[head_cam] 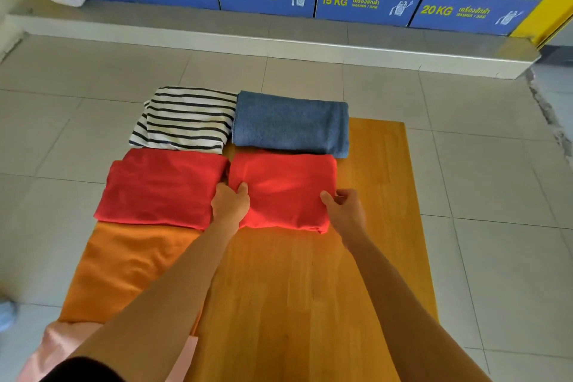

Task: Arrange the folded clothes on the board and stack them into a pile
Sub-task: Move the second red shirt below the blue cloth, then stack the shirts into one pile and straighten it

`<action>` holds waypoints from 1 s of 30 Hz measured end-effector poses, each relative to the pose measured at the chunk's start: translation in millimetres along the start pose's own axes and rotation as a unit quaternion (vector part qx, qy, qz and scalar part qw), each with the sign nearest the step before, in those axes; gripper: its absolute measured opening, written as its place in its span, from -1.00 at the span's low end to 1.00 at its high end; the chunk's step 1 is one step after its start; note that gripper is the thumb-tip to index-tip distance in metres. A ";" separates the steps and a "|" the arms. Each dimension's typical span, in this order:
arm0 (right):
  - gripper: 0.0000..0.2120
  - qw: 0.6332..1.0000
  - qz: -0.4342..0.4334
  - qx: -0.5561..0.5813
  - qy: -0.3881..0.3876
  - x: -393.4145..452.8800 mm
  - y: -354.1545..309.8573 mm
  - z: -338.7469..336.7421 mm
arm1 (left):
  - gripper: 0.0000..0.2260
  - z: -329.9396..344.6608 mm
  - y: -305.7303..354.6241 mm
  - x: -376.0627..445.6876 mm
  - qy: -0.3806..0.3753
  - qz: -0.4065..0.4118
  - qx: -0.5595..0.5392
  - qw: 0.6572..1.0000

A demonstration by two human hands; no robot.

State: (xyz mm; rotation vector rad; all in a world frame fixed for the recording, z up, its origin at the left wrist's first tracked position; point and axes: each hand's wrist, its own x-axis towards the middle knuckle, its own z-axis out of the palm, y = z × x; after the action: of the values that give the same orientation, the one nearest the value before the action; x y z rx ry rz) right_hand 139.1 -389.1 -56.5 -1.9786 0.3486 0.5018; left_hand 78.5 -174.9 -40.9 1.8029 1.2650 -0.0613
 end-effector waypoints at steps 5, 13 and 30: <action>-0.63 0.999 -0.004 -0.019 0.031 -60.1 30.7 12.0 | -0.44 -28.3 -8.3 -26.7 -0.051 0.080 0.030 0.995; -0.81 0.998 -0.033 -0.026 0.040 -128.7 46.0 45.0 | -0.62 -100.2 -72.4 -71.9 -0.099 0.156 0.033 0.982; -0.91 0.985 -0.141 -0.021 -0.095 -286.6 17.0 186.7 | -0.66 -241.8 -175.6 -112.9 -0.083 0.193 0.012 0.978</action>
State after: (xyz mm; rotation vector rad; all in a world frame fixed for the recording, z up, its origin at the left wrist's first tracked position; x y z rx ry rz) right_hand -154.6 -221.5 -2.5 -1.9613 -0.0626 0.5119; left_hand -213.5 -79.4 46.7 1.9894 0.7854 -0.0099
